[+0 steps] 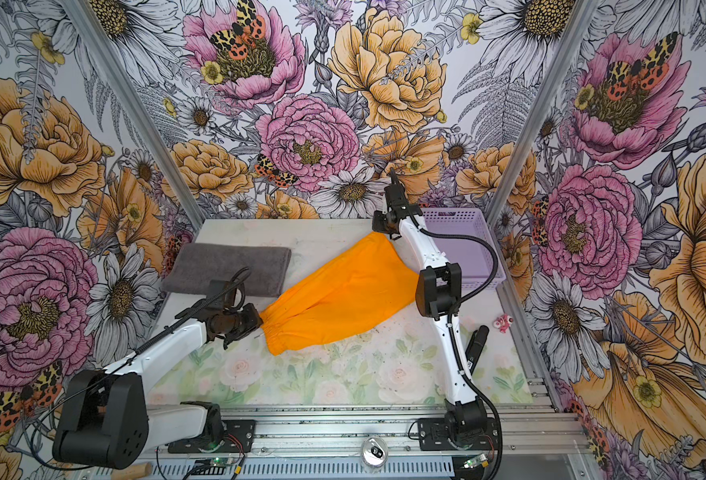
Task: Fold and stack the mixed laundry pile
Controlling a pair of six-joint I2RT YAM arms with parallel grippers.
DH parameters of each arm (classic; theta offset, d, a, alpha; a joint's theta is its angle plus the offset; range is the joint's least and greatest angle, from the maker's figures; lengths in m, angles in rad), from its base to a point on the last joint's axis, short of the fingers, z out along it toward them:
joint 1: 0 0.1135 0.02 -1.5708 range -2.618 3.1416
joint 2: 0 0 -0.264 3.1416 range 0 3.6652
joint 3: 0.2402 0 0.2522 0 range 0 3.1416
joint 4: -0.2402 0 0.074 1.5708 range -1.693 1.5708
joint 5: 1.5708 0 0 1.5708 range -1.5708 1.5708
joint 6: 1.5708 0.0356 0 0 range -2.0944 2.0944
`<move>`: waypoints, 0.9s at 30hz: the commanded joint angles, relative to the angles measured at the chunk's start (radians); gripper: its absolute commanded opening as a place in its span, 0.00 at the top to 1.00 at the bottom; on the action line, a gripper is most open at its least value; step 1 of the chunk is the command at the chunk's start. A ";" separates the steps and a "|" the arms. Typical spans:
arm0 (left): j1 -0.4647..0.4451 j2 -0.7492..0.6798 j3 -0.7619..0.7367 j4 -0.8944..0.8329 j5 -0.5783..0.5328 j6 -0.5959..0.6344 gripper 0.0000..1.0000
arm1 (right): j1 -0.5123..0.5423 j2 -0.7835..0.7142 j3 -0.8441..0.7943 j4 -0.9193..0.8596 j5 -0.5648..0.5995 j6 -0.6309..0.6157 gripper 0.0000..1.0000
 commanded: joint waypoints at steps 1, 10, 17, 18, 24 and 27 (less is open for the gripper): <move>0.013 -0.013 -0.005 -0.031 -0.053 0.001 0.54 | -0.020 0.004 0.049 0.052 0.036 -0.006 0.59; -0.019 -0.173 0.062 -0.153 -0.145 -0.008 0.24 | -0.006 -0.226 -0.196 0.053 0.073 -0.054 0.45; -0.178 -0.262 0.056 -0.225 -0.214 -0.073 0.24 | 0.040 -0.534 -0.710 0.130 0.082 -0.079 0.47; -0.207 -0.260 0.055 -0.222 -0.220 -0.084 0.24 | 0.043 -0.569 -0.779 0.151 0.085 -0.074 0.48; -0.308 -0.126 0.056 -0.086 -0.191 -0.083 0.25 | 0.040 -0.660 -1.067 0.261 0.100 -0.074 0.51; -0.302 -0.027 0.103 -0.033 -0.192 -0.041 0.25 | 0.040 -0.629 -1.096 0.283 0.136 -0.090 0.52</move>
